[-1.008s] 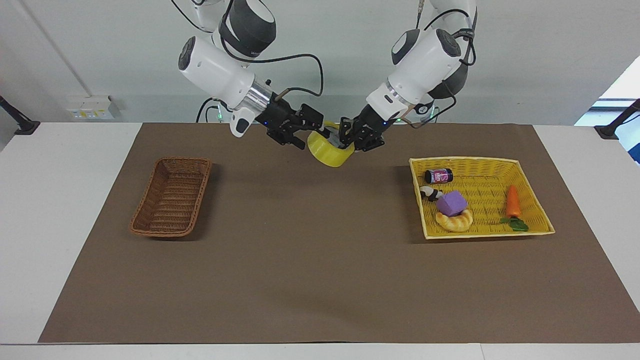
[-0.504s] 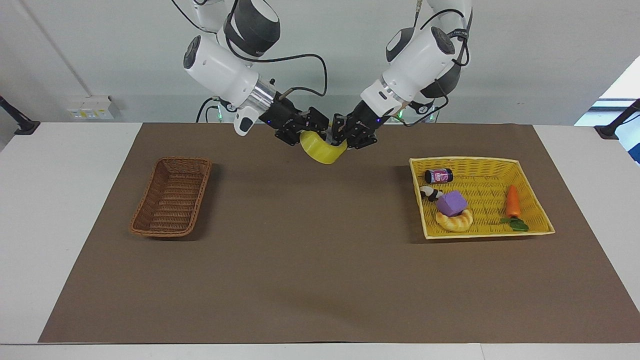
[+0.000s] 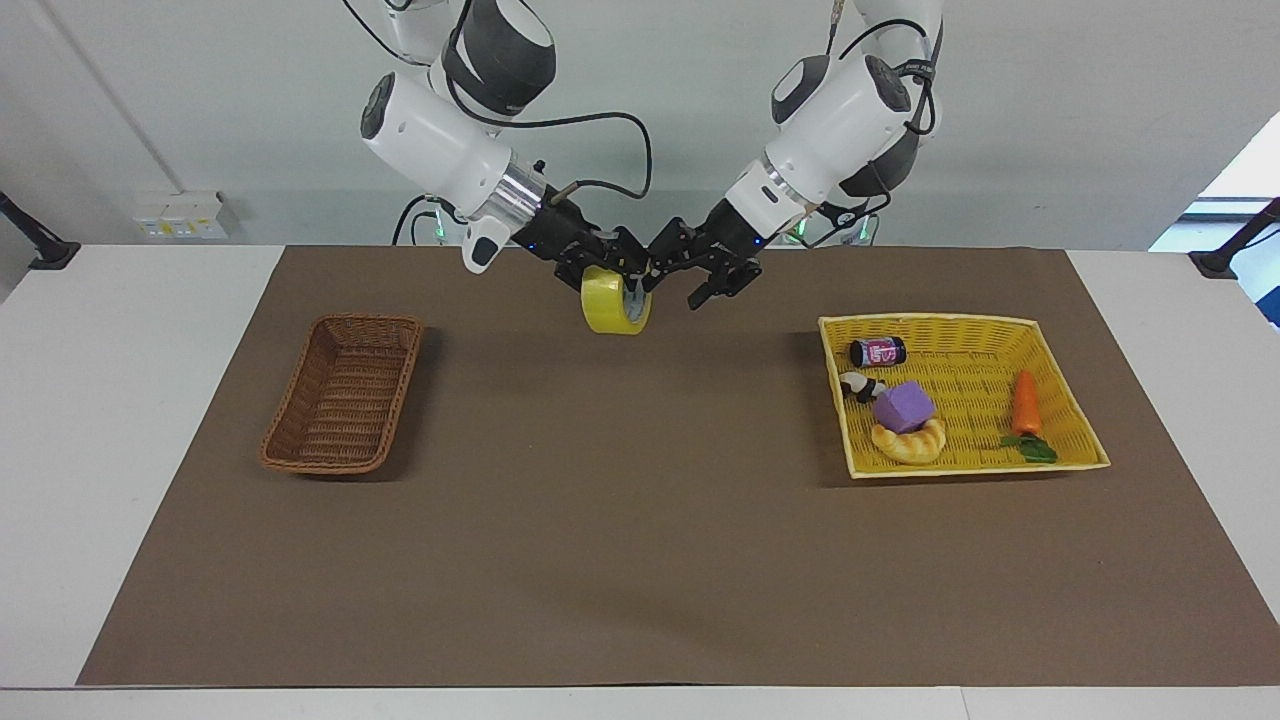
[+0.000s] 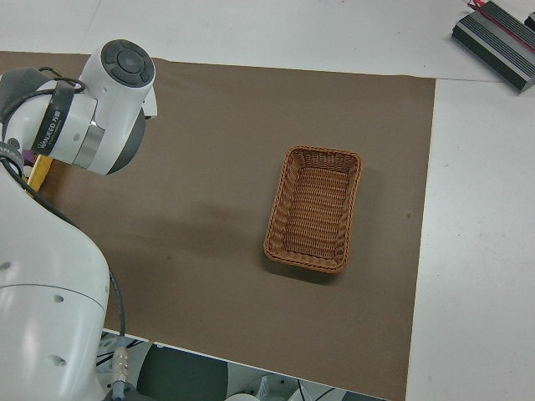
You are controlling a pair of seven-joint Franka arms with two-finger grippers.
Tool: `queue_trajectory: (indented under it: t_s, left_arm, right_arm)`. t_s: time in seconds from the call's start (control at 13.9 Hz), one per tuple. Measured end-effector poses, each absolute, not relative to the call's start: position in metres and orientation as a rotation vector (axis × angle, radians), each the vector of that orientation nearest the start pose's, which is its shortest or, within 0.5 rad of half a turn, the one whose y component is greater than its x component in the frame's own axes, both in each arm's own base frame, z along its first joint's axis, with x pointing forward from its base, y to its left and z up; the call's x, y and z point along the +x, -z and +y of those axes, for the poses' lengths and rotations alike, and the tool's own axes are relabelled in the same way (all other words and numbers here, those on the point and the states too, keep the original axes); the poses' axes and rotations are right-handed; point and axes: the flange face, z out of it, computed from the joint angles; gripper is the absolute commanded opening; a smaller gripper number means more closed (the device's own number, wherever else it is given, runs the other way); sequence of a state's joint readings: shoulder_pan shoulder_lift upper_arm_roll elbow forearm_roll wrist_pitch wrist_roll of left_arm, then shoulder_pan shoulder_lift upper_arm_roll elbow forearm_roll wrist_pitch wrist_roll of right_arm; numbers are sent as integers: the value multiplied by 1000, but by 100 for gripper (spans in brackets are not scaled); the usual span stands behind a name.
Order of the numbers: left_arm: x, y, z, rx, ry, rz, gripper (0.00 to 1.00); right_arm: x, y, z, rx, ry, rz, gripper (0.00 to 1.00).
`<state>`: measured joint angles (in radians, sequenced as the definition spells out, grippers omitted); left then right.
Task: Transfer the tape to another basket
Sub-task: 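Carry the tape with the right gripper over the wicker basket while the left gripper withdraws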
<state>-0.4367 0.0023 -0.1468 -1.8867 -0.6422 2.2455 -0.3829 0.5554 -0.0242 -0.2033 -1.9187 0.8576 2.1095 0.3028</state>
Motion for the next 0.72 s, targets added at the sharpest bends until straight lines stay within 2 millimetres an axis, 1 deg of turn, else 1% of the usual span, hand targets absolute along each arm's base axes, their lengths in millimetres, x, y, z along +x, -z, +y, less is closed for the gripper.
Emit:
queue_trajectory:
  t_s: [0.14,0.22,0.36,0.5,0.58,0.72]
  left_arm:
    - [492,-544,-335,2473,-57,178,100]
    - [499,-544,-325,2471,-65,204,100]
    - [518,-542,-292,2469,-82,281,100]
    - [534,-537,-257,2492,-74,338,100]
    - [540,-534,-239,2520,-70,355,100]
    - [550,-528,-202,2611,-81,373,100]
  right_arm:
    - [533,-536,230,-2305,-76,391,0]
    - [535,-536,225,-2303,-72,401,0]
    - [543,-532,203,-2317,-50,440,0]
    - [552,-525,172,-2378,-31,470,0]
    - [555,-520,153,-2430,-25,481,0]
    - [560,-509,103,-2525,-22,510,0]
